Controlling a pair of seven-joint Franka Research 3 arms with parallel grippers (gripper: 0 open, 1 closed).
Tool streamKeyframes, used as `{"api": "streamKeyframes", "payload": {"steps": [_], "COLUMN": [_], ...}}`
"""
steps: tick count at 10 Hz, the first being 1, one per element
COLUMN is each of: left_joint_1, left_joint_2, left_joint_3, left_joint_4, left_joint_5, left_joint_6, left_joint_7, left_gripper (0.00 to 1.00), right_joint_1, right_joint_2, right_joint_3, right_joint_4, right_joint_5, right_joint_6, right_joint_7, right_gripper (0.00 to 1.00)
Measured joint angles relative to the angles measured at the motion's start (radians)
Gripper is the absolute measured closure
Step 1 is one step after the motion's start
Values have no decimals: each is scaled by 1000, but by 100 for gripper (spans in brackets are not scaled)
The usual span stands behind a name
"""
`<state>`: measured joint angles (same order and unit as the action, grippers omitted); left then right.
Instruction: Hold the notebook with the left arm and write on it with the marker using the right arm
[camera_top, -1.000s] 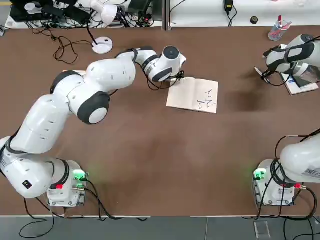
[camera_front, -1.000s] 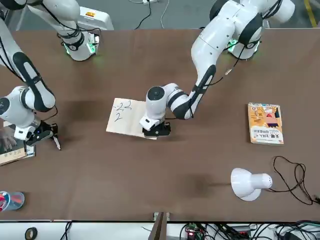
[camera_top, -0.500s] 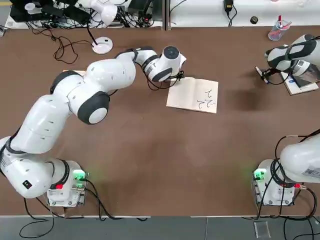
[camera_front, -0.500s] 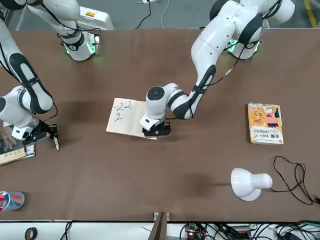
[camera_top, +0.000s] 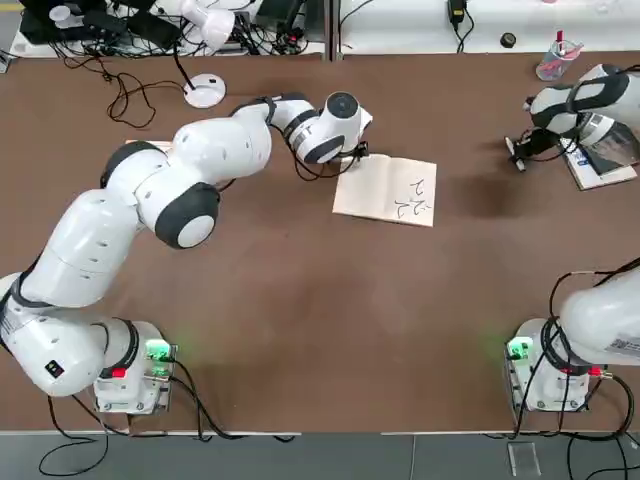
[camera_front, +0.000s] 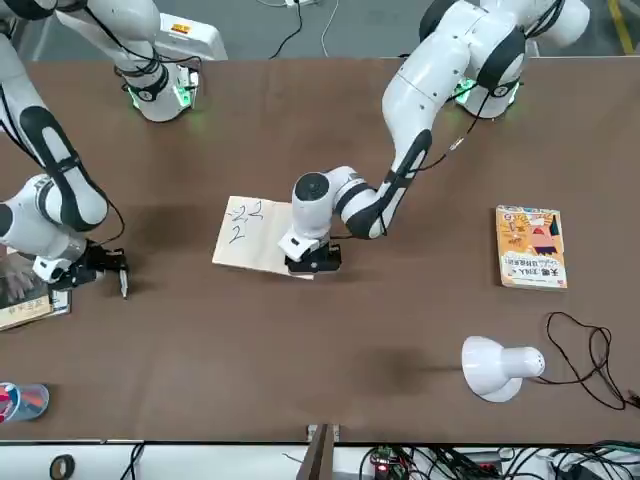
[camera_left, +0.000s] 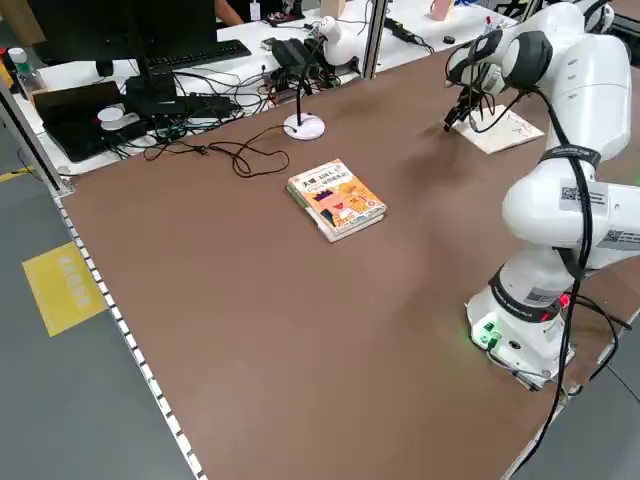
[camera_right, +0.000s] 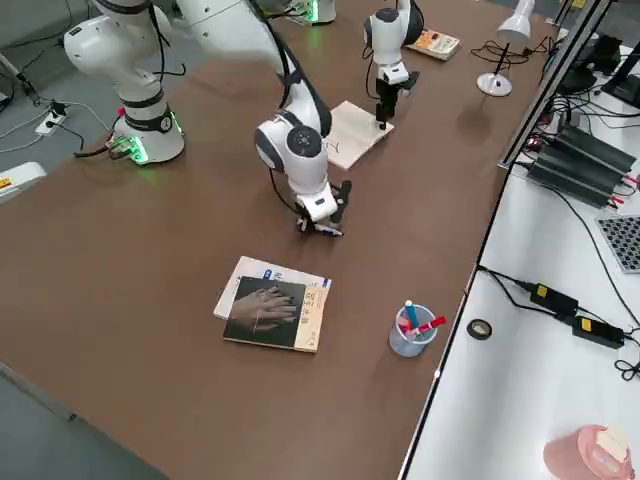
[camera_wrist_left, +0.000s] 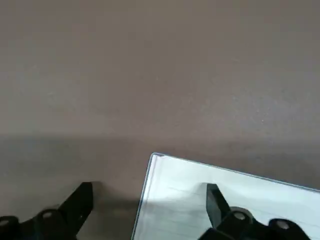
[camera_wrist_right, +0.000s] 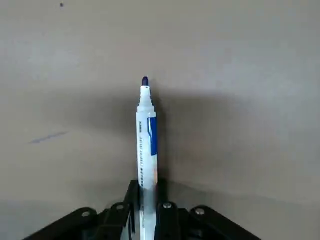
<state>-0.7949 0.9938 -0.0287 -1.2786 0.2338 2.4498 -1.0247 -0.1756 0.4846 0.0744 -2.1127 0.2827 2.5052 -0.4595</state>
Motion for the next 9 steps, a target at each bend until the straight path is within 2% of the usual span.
{"api": "streamKeyframes", "payload": {"steps": [2, 6, 9], "left_joint_1": [0, 0, 0], "left_joint_2": [0, 0, 0], "left_joint_3": [0, 0, 1], "left_joint_4": [0, 0, 1], "left_joint_5": [0, 0, 0], "left_joint_6": [0, 0, 0], "left_joint_7": [0, 0, 0], "left_gripper": [0, 0, 0], "right_joint_1": [40, 131, 164], "right_joint_2": [-1, -3, -12], "right_joint_3": [7, 12, 13], "right_joint_4": [22, 91, 159], "right_joint_5": [25, 183, 220], "right_joint_6": [-74, -243, -347], "right_joint_7": [149, 369, 564], "right_gripper": [83, 83, 83]}}
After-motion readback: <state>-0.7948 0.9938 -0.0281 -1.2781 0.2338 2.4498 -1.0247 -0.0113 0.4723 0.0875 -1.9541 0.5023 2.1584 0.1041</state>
